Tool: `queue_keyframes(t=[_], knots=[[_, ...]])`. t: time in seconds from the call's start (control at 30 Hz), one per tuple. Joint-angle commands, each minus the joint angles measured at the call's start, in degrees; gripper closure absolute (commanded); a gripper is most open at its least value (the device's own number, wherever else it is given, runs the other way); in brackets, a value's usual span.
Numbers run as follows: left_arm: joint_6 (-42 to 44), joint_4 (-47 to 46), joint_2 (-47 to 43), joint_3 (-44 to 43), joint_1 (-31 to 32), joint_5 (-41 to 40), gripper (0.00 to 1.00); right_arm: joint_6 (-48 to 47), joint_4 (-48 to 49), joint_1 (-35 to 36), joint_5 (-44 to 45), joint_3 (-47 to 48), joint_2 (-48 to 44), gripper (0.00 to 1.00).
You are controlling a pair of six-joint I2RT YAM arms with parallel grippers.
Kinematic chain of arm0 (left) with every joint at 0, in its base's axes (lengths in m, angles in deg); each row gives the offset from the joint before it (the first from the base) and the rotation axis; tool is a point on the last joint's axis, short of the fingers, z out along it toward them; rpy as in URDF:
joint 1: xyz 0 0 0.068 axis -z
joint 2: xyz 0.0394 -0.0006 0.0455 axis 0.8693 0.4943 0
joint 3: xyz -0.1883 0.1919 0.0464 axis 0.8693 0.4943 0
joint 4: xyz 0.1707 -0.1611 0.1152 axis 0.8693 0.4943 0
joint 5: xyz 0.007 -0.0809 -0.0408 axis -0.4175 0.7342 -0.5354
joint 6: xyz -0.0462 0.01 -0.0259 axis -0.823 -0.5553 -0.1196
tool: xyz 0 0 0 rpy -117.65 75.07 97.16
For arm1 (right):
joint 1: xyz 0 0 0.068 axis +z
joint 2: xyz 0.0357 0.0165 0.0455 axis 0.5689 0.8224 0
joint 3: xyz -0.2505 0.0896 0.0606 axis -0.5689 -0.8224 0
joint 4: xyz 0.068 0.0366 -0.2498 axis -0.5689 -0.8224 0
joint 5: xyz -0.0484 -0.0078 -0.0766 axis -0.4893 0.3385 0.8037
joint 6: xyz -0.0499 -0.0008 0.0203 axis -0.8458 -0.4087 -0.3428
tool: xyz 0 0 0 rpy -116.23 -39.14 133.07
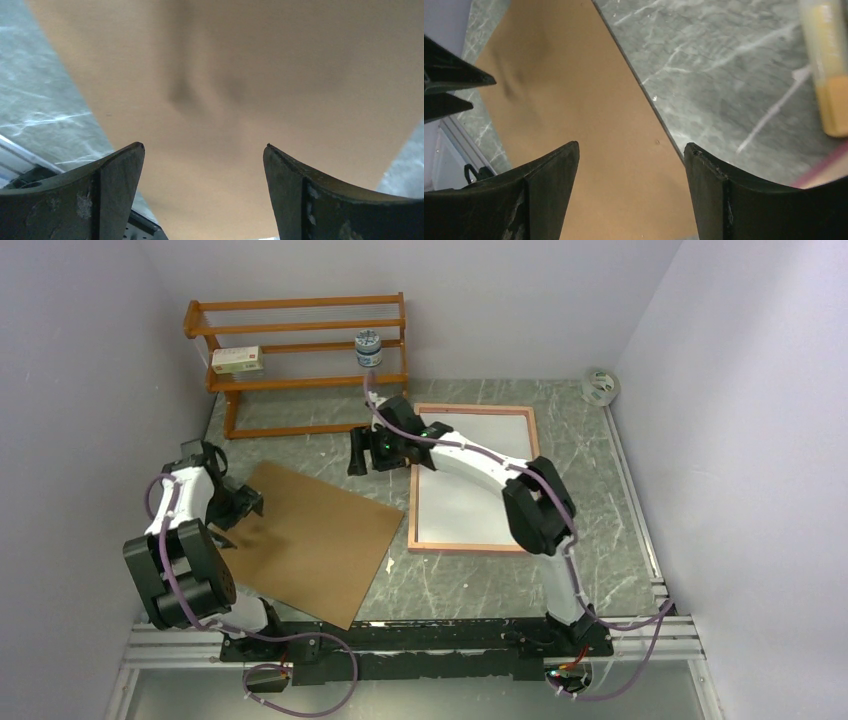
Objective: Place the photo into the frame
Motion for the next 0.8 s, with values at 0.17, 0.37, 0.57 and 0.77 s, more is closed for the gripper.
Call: queue_keyframes(t=[0.17, 0.37, 0.57, 0.77], knots=[[-4.1, -5.8, -4.7, 7.0, -9.6, -4.9, 0.06, -4.0, -6.2, 1.6, -0.5, 12.9, 10.8, 0.19], [-7.2, -4.1, -6.1, 10.1, -11.6, -10.8, 0.05, -4.8, -7.1, 1.9, -1.5, 16.7, 16.1, 0.18], [-6.5, -6.9, -5.1, 13.9, -13.4, -5.2, 0.05, -4.9, -7.3, 2.0, -1.9, 17.3, 18.2, 0.18], [-8.5, -9.5, -7.9, 19.3, -15.0, 3.4, 0.05, -5.3, -7.2, 2.0, -2.0, 17.5, 19.7, 0.18]])
